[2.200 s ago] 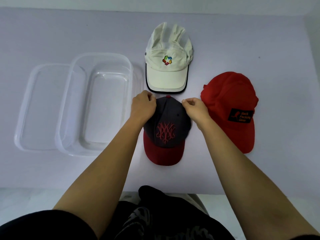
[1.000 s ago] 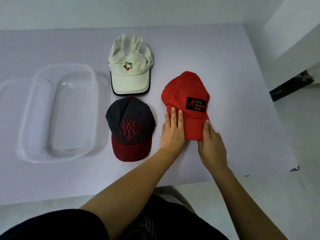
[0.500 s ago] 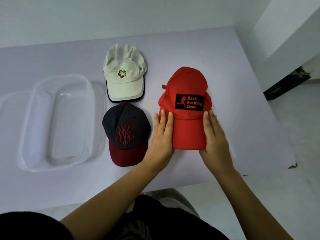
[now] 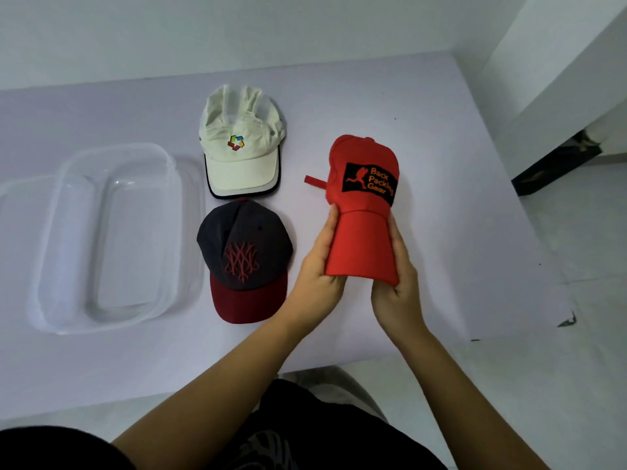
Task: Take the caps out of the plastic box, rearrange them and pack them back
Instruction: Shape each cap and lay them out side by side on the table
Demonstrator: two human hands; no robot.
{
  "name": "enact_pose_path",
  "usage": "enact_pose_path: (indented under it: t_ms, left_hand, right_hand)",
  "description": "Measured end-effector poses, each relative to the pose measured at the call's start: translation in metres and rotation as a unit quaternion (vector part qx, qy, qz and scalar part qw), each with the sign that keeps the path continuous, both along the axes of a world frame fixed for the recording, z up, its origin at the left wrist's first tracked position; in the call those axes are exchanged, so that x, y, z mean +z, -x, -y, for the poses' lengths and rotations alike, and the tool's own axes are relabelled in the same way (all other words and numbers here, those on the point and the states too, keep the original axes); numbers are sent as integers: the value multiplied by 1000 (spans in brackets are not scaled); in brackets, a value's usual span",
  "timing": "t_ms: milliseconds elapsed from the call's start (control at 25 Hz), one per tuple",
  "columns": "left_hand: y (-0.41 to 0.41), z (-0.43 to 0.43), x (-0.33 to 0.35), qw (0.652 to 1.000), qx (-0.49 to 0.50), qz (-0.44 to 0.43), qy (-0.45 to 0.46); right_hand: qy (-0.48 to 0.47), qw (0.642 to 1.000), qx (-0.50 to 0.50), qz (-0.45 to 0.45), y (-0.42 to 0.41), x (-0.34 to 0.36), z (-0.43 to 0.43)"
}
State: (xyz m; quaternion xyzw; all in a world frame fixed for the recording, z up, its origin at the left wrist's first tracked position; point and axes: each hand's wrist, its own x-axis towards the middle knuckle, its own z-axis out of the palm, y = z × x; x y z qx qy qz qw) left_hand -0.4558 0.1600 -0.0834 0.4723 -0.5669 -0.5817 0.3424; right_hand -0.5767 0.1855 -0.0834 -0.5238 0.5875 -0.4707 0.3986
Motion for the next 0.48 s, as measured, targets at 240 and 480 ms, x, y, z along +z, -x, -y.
enact_pose_path:
  t_ms: [240,480]
  left_hand:
    - [-32,15,2,991,-58,70,99]
    - [-21,6,2,997,-44,38,56]
  right_hand:
    - [29,993,54,-103,30,1,-3]
    - [51,997,44,-41,16,8,-8]
